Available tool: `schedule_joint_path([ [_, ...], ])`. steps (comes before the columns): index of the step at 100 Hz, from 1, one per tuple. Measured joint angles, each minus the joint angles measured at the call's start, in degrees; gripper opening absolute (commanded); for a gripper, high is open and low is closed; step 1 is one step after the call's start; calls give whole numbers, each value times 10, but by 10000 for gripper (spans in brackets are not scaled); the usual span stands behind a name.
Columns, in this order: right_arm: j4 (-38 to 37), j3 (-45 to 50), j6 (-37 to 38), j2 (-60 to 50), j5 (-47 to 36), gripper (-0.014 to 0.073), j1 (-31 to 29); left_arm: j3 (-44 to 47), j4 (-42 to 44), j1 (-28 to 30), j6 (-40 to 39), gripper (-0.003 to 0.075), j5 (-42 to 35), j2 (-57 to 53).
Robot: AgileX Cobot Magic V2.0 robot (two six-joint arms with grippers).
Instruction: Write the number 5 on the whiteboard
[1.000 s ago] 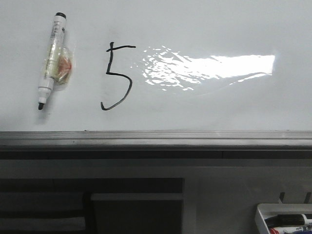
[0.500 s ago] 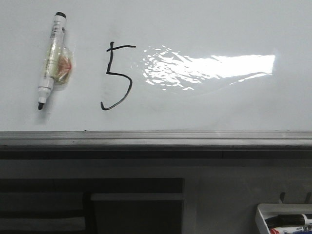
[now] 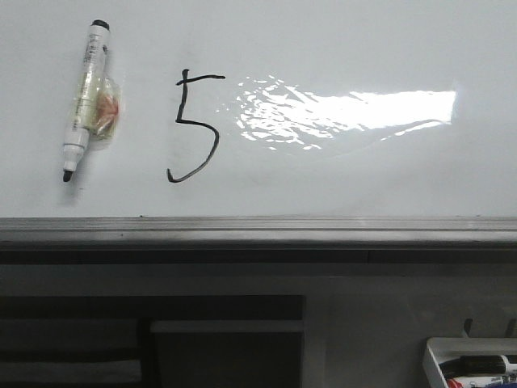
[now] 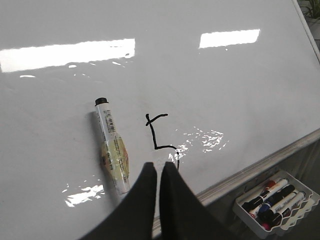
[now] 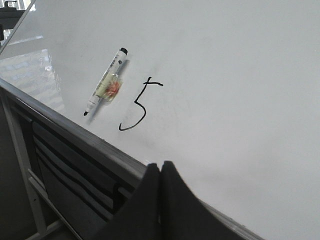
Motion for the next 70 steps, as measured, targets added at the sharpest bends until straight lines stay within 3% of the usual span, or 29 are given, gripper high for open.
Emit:
schedule_joint_path([
  [42, 0, 0, 0, 0, 0, -61, 0, 0, -30, 11, 10, -20, 11, 0],
  [70, 0, 0, 0, 0, 0, -61, 0, 6, -188, 160, 249, -20, 22, -21],
])
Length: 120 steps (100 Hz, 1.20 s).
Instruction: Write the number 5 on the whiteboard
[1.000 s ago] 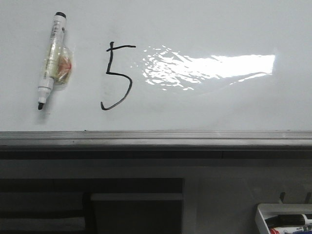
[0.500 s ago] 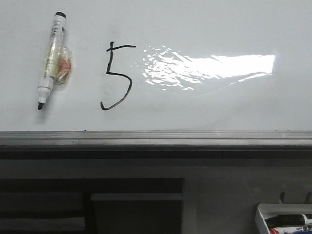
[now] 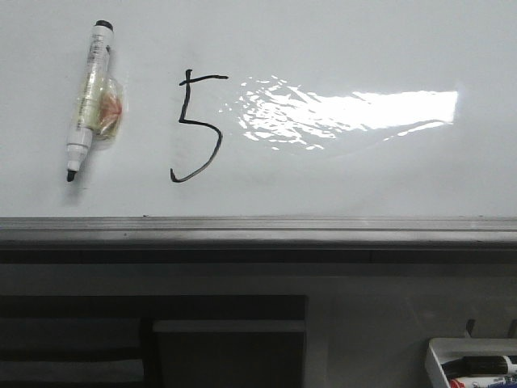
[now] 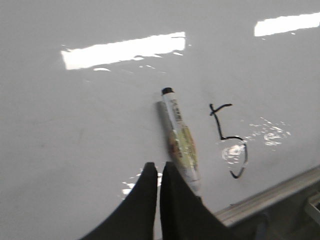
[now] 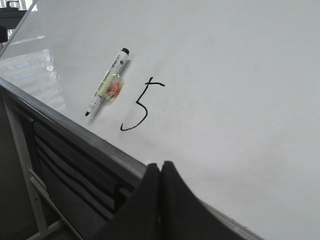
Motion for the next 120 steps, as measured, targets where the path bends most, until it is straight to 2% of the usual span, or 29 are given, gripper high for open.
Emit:
schedule_joint_path([
  [10, 0, 0, 0, 0, 0, -61, 0, 19, -23, 59, 29, -20, -17, -15],
  [30, 1, 0, 0, 0, 0, -61, 0, 98, -60, 178, 36, -20, -30, -90],
  [44, 1, 0, 0, 0, 0, -61, 0, 151, -65, 233, 36, -20, -30, -144],
  [59, 1, 0, 0, 0, 0, -61, 0, 207, -47, 252, -34, -20, -33, -189],
  [71, 1, 1, 0, -1, 0, -61, 0, 210, -40, 253, -73, -20, -11, -190],
  [90, 1, 2, 0, -1, -1, -61, 0, 210, -40, 253, -79, -20, 47, -190],
  [120, 1, 2, 0, -1, -1, -61, 0, 210, -40, 253, -80, -20, 50, -190],
])
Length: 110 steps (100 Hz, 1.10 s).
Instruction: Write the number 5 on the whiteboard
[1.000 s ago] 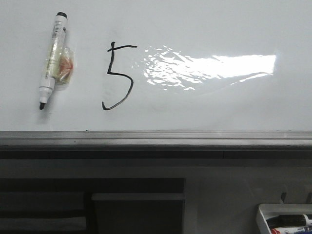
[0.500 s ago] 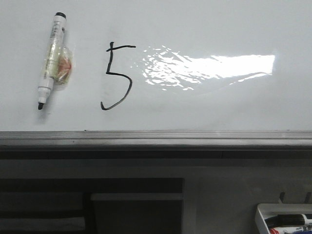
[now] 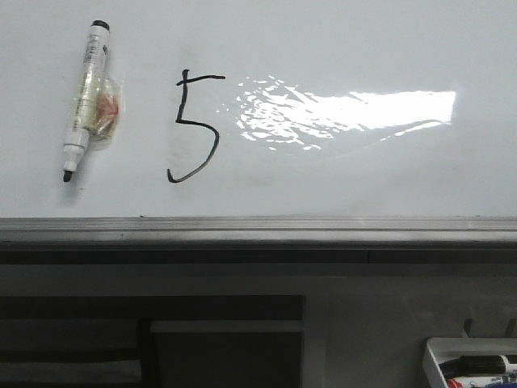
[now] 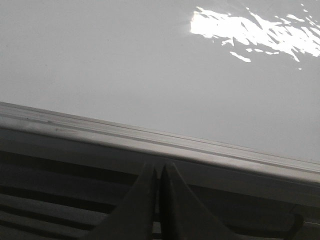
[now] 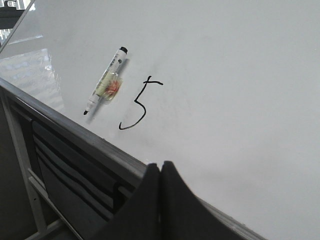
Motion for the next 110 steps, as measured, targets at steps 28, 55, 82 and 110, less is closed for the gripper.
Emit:
schedule_joint_path([
  [28, 0, 0, 0, 0, 0, -61, 0, 0, 0, 0, -1, -20, 0, 0],
  [55, 0, 0, -1, 0, 0, -61, 0, 0, 0, 0, -1, -20, 0, 0],
  [82, -143, 2, 146, 0, -5, -61, -74, 0, 0, 0, -2, -20, 1, 0],
  [110, -187, 53, 211, -27, -12, -61, -311, 0, 0, 0, -2, -20, 1, 0],
])
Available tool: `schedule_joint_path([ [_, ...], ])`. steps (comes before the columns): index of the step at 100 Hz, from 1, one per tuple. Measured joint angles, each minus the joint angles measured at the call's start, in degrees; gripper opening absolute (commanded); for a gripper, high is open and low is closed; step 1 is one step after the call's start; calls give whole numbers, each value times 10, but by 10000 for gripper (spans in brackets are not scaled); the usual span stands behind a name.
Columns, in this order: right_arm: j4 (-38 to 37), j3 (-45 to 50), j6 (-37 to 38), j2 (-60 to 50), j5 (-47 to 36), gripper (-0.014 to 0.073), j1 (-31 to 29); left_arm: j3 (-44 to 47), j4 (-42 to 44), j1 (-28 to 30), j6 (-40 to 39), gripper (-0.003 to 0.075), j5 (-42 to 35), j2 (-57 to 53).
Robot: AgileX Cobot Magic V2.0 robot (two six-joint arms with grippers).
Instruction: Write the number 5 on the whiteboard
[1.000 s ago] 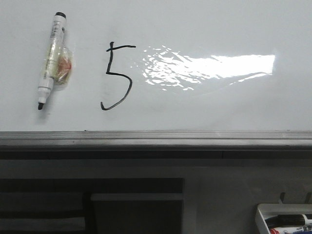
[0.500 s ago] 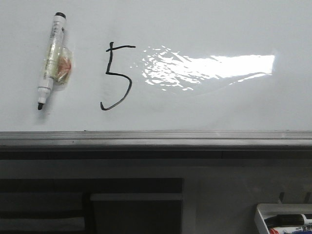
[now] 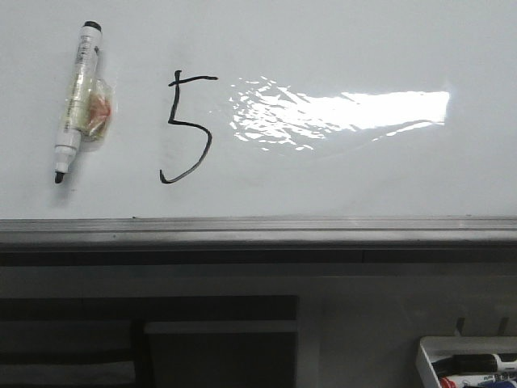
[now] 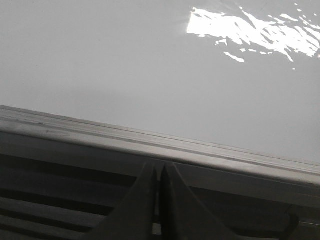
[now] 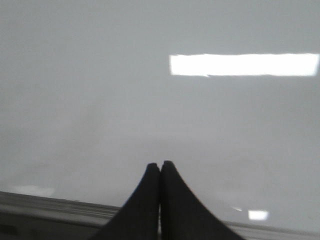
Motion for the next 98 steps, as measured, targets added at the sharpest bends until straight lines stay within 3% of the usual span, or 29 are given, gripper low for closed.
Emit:
schedule_joint_path([
  [18, -40, 46, 29, -49, 26, -61, -69, 0, 0, 0, 0, -20, 0, 0],
  [39, -61, 45, 39, -54, 124, -61, -74, 0, 0, 0, 0, -20, 0, 0],
  [98, -63, 42, 45, -54, 136, -61, -74, 0, 0, 0, 0, -20, 0, 0],
])
